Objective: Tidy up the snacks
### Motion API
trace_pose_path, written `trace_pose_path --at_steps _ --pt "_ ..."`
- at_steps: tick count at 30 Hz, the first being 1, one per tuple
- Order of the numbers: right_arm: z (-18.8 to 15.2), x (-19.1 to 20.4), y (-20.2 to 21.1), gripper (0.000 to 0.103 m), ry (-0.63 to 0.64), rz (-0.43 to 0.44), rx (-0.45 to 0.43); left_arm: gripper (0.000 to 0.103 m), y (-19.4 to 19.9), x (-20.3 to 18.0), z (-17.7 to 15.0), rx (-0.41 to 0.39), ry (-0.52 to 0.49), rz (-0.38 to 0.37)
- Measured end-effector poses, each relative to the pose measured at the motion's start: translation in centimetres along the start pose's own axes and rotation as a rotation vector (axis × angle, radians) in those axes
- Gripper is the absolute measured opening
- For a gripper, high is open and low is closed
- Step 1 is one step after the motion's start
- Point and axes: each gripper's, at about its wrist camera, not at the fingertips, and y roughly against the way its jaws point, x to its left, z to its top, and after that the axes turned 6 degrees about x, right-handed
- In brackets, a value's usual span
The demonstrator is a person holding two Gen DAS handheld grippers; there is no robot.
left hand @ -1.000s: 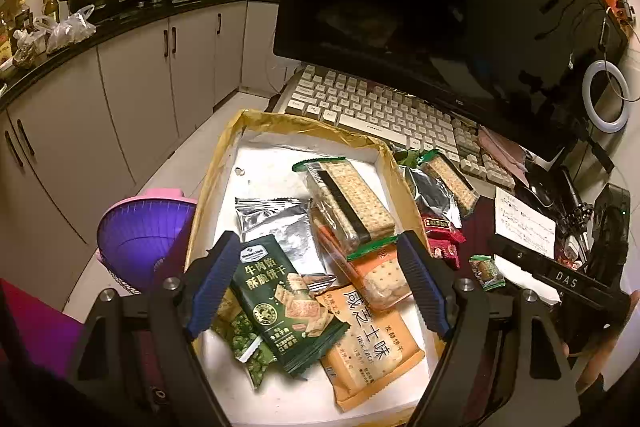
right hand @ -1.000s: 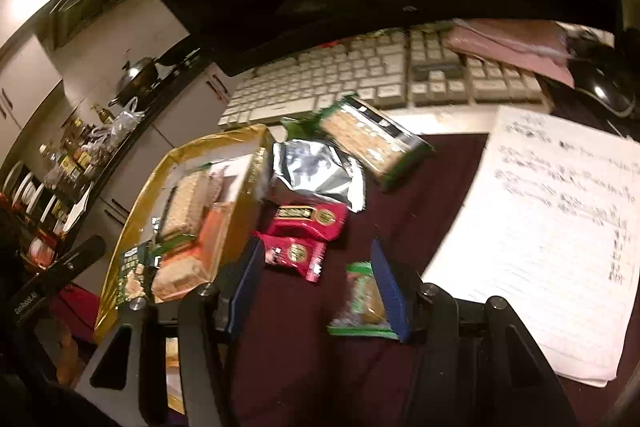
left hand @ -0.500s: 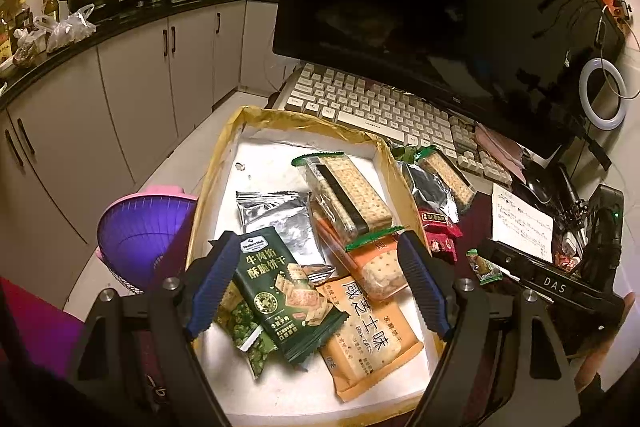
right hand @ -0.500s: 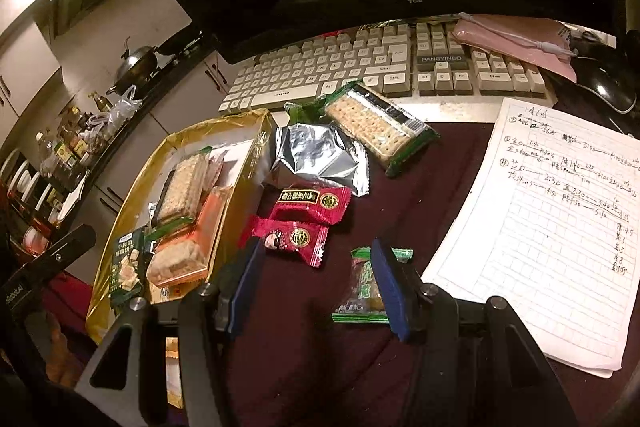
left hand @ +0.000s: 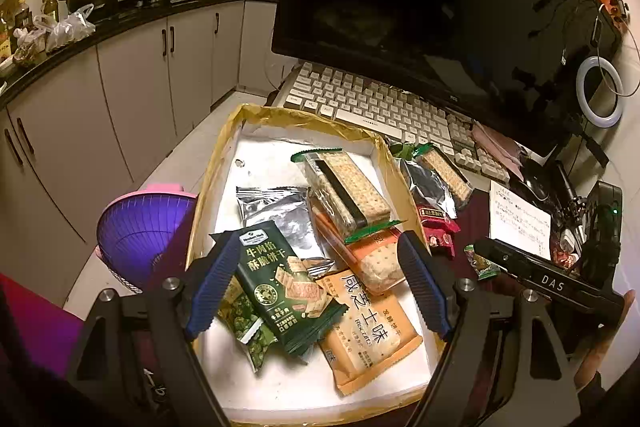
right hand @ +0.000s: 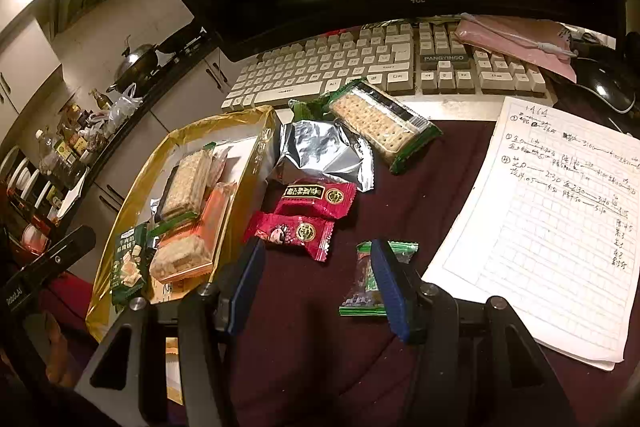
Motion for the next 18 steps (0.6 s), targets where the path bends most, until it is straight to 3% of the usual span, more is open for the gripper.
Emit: trace_pose_path --at_steps 18 --pt "0.03 -0.26 -0.15 0.055 -0.009 0.002 0.0 0.081 -0.15 -0.07 -0.03 0.003 -0.004 0.002"
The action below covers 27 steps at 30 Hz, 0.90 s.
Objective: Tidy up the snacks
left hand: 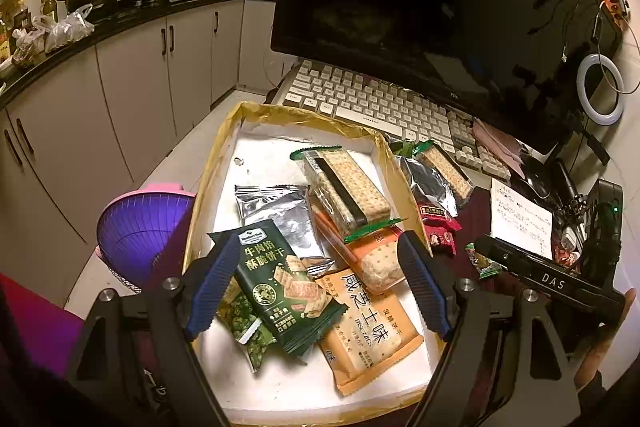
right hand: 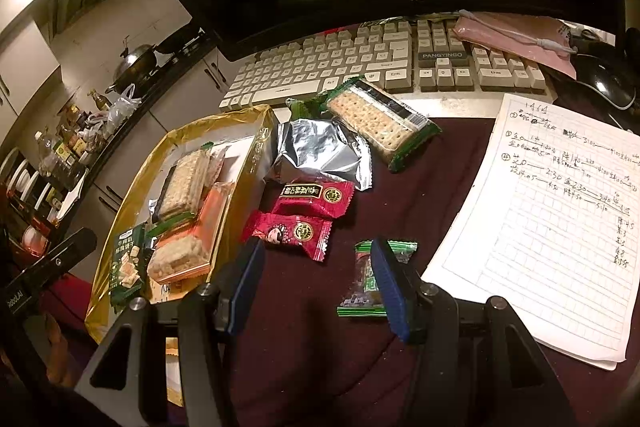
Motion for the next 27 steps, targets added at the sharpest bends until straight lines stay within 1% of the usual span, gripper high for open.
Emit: trace_pose_path --at_steps 27 --pt "-0.04 0.01 0.25 0.055 -0.009 0.003 -0.005 0.081 -0.17 -0.17 0.04 0.005 -0.001 0.001"
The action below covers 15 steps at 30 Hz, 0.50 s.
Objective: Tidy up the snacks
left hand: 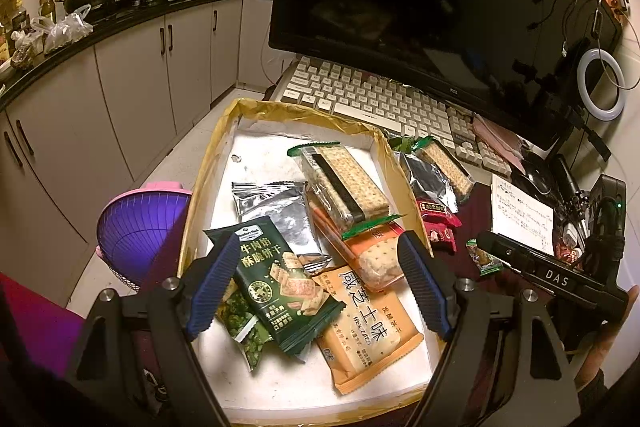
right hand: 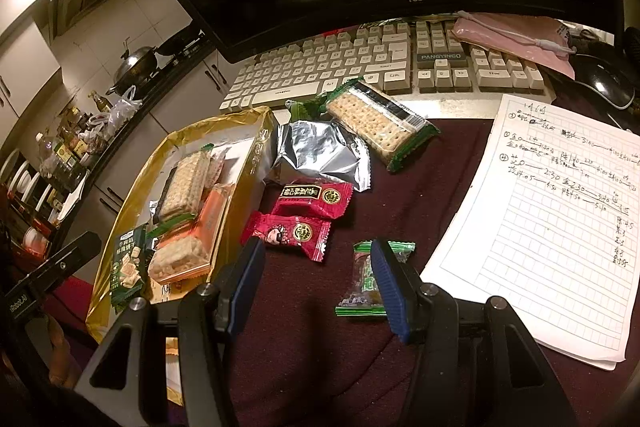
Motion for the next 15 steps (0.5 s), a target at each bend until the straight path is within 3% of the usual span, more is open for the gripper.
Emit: trace_pose_path --at_steps 15 --pt "-0.7 -1.7 1.0 0.055 -0.031 0.001 -0.015 0.081 -0.2 -1.7 -0.2 0.018 -0.027 -0.03"
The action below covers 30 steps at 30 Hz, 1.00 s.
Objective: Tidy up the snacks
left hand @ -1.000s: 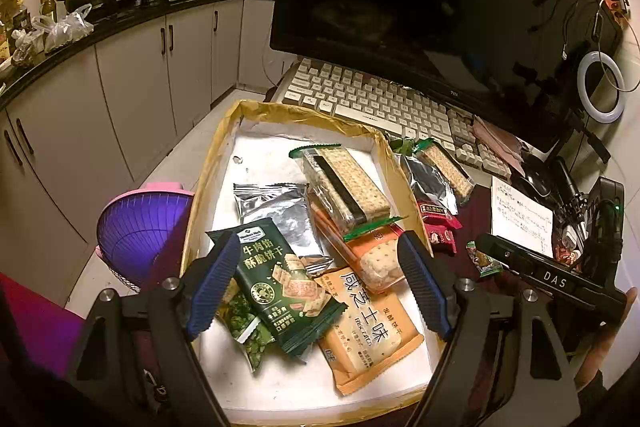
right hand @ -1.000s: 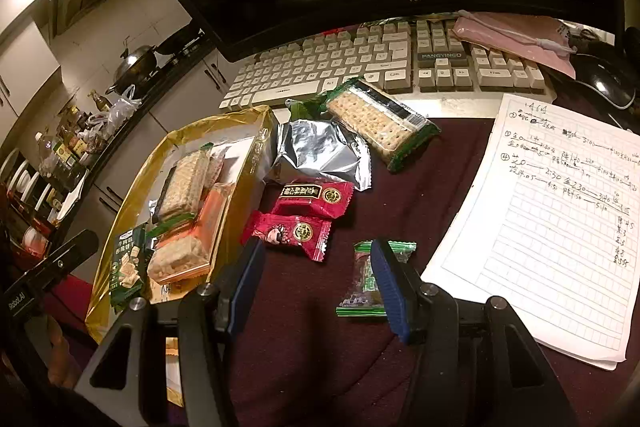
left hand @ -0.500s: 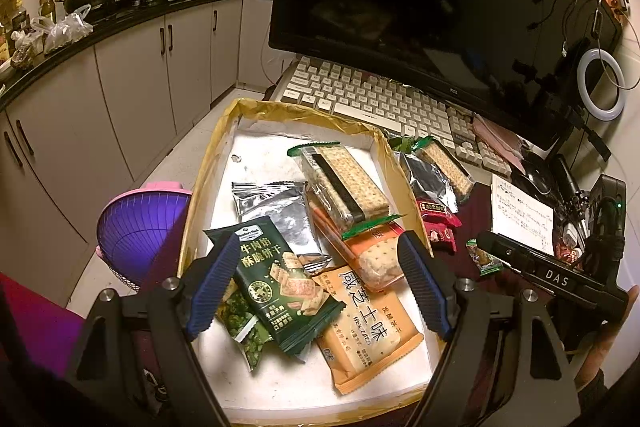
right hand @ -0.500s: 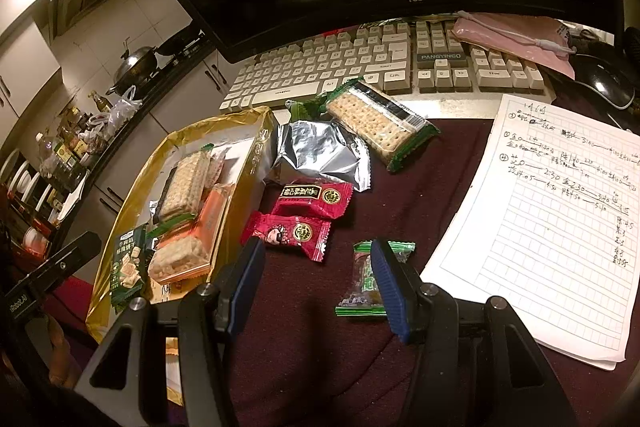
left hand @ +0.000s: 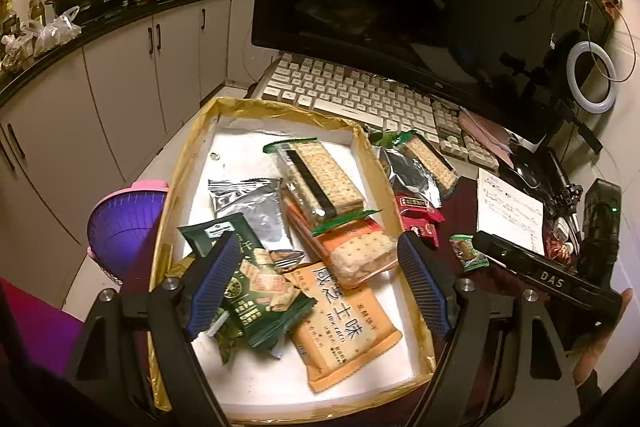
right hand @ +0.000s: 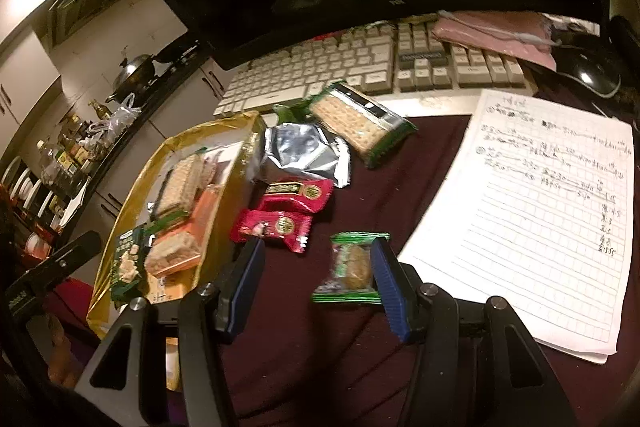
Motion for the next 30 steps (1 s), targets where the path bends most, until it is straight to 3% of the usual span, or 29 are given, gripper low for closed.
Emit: trace_pose_path --at_steps 9,12,14,17,20,25,30 --pt "-0.6 -0.2 -1.4 0.055 0.01 -0.078 0.04 0.081 -0.4 -1.1 0.3 0.026 -0.015 -0.006" --pt "-0.7 0.9 -1.7 0.045 0.064 -0.153 0.026 0.081 -0.6 -1.7 0.6 0.038 -0.031 -0.022" --pt "-0.7 1.4 -2.4 0.028 0.101 -0.204 0.046 0.081 -0.7 -2.4 0.9 0.05 -0.071 -0.048" --pt "-1.1 1.9 -2.3 0.025 0.154 -0.247 0.03 0.081 -1.4 -3.7 1.9 0.078 -0.152 -0.077" --pt "-1.3 1.1 -0.8 0.024 0.126 -0.177 -0.026 0.081 -2.5 -5.5 2.8 0.126 -0.253 -0.11" --pt "-1.1 -1.3 0.9 0.024 0.042 -0.115 -0.081 0.081 -5.2 -9.2 3.4 0.165 -0.439 -0.084" --pt "-1.3 -3.4 1.3 0.024 -0.051 -0.022 -0.098 0.081 -8.7 -11.9 3.3 0.302 -0.606 -0.088"
